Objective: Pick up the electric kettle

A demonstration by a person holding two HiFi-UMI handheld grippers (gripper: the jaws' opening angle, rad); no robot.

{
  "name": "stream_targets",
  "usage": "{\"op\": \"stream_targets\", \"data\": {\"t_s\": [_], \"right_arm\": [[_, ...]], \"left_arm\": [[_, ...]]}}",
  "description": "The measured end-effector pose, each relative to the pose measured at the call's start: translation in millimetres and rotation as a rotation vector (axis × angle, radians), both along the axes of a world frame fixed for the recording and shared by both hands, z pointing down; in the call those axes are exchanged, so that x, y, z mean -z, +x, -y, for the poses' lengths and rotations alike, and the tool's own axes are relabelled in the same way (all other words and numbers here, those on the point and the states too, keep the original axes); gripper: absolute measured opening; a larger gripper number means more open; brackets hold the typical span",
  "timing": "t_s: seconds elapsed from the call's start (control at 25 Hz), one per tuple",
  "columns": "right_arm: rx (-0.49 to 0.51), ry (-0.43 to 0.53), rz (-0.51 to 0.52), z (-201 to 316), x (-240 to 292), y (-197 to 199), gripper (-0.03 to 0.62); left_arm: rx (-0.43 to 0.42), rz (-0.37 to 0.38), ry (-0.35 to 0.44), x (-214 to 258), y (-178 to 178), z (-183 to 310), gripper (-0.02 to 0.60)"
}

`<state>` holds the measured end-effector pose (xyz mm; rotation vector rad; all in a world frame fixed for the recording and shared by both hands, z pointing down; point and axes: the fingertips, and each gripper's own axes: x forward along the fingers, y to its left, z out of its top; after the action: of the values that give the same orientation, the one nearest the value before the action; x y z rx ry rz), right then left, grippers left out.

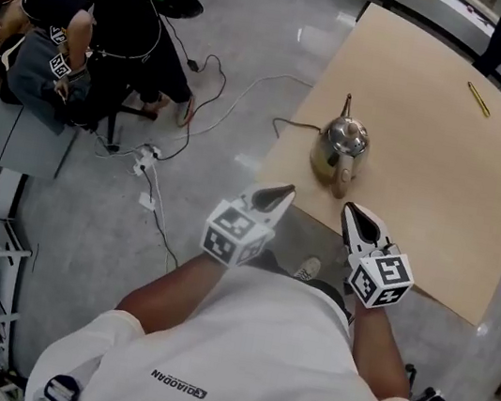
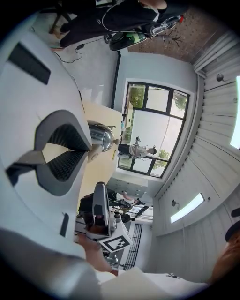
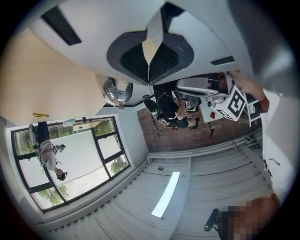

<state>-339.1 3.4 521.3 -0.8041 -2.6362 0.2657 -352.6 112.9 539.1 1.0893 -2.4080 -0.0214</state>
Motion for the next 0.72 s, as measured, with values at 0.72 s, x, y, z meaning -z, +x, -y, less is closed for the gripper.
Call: {"op": "stream_targets", "data": {"t_s": [0.72], "right_arm": [[-0.275,0.195,-0.221,-2,-94,-74,0.193]], "left_arm": [[-0.191,-0.035,-0.061,-7,-63,-34,-0.005]]}}
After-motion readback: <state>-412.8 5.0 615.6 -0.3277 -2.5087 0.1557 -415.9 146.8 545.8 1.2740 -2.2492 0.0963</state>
